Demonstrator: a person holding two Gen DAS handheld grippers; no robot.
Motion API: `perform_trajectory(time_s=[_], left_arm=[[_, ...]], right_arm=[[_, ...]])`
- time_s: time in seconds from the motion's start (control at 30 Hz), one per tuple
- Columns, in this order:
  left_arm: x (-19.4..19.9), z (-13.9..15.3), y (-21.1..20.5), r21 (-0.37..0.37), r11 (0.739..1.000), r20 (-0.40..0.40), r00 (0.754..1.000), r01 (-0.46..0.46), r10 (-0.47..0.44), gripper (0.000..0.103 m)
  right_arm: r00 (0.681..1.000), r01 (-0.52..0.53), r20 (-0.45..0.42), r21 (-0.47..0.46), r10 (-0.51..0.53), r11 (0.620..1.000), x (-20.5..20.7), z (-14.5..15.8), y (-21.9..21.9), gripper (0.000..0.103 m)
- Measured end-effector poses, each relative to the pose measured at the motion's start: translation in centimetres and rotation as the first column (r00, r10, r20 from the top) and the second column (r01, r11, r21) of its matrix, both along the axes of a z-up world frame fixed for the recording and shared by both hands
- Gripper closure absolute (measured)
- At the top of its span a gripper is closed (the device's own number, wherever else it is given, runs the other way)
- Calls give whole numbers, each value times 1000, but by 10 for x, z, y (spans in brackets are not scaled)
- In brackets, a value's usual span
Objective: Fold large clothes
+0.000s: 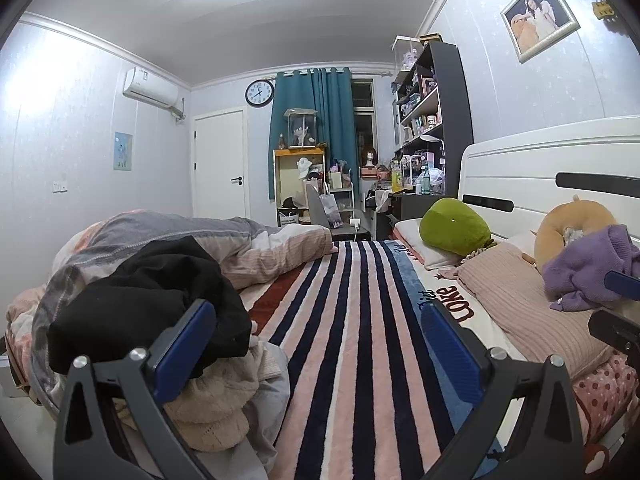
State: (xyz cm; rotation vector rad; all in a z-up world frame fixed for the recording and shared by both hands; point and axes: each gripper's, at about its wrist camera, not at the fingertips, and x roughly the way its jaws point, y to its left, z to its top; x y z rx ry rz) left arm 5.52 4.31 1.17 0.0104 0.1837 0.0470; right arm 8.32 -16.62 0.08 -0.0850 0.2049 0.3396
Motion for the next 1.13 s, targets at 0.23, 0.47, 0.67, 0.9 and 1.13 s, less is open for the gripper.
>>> perform_trajectory(time_s=[0.23,0.47,0.67,0.9,1.13], left_arm=[[2,0,0,-4,1000,0,1000,1,-1,1],[0,0,1,2,1000,11,1000,2,-2,1],[-1,-1,1,0,1000,10,1000,5,-5,1],[-2,-1,2,-3,1000,10,1000,10,-10,1],[-1,-1,1,-3,1000,4,1000,17,-17,1]], right_arm=[[1000,-6,-3,8,6,1000,0,1,5,0],[1000,-6,-4,9,6,1000,0,1,5,0],[1000,-4,-3,10,4,1000,0,1,5,0],[1000,-2,-1,21,2,1000,-1,2,12,0],[1000,3,-1,29,-3,1000,-3,0,21,0]])
